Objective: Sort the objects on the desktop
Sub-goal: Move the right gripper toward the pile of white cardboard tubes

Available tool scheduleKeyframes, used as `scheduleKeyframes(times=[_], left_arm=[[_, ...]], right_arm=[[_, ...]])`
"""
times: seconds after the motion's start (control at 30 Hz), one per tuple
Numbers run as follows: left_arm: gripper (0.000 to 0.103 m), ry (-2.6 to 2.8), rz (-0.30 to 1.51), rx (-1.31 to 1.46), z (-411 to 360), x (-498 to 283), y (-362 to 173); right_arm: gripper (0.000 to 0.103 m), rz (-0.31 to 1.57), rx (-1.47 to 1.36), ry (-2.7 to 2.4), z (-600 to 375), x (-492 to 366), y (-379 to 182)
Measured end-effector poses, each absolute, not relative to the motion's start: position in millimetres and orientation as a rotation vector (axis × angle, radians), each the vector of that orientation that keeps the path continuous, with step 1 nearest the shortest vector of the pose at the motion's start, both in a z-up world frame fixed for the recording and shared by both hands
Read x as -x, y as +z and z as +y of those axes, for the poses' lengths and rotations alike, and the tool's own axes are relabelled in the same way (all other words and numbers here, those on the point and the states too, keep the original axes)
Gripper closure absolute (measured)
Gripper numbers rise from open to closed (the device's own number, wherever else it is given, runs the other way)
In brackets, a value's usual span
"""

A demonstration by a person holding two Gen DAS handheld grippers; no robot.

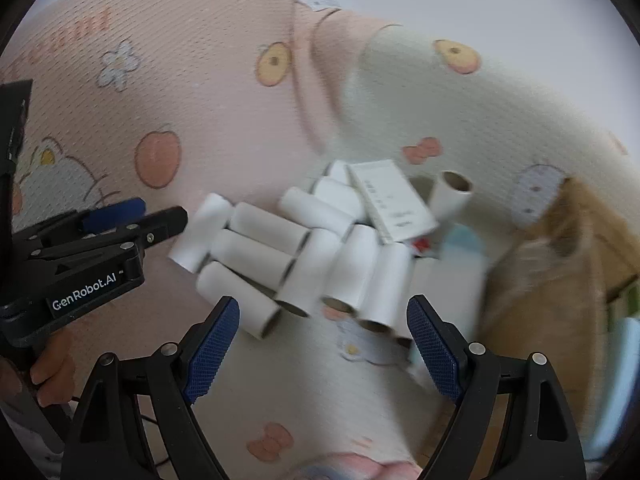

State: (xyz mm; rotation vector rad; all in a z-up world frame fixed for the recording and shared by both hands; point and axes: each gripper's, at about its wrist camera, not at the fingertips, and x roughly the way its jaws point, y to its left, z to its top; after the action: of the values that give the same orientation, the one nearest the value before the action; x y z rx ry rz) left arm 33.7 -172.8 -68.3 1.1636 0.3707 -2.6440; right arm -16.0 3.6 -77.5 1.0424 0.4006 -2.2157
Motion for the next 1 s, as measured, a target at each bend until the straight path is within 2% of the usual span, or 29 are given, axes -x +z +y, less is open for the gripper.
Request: scheduleKeyframes(times=[0.2,0.43,0.5,0.6,0.73,0.9,1.0], left_arm=[[0.046,-2.636,0.451,-1.181,-194,-46,-93],[0.046,-2.608,0.567,-1.299,-194,-38,-130],[0.049,-2.600,0.611,-1.317,-193,-38,-140],[0.055,-2.586,0.619,-1.323,-192,-36,-150],[0.059,-2.582,0.671,-1.313,-195,-38,-160],[0.062,-2.568,0.724,-1.300,-201,-35,-170],[0.064,-2.574,0.733,-1.320,-201,-32,-175]], right_arm=[[0.019,0.545,-0.951,-2.184,-9,7,-111],[0.019,0.465,-1.006,-2.090,-16,15,-133],[0.019,0.475,-1.015,-2.082,-21,18,-141],[0.025,0.485,-1.033,-2.073,-26,18,-152],[0.032,0.483,-1.047,-2.025,-31,18,-164],[0.051,0.439,-1.097,-1.989,-34,26,-177],[0.053,0.365,-1.138,-1.946,-32,31,-181]])
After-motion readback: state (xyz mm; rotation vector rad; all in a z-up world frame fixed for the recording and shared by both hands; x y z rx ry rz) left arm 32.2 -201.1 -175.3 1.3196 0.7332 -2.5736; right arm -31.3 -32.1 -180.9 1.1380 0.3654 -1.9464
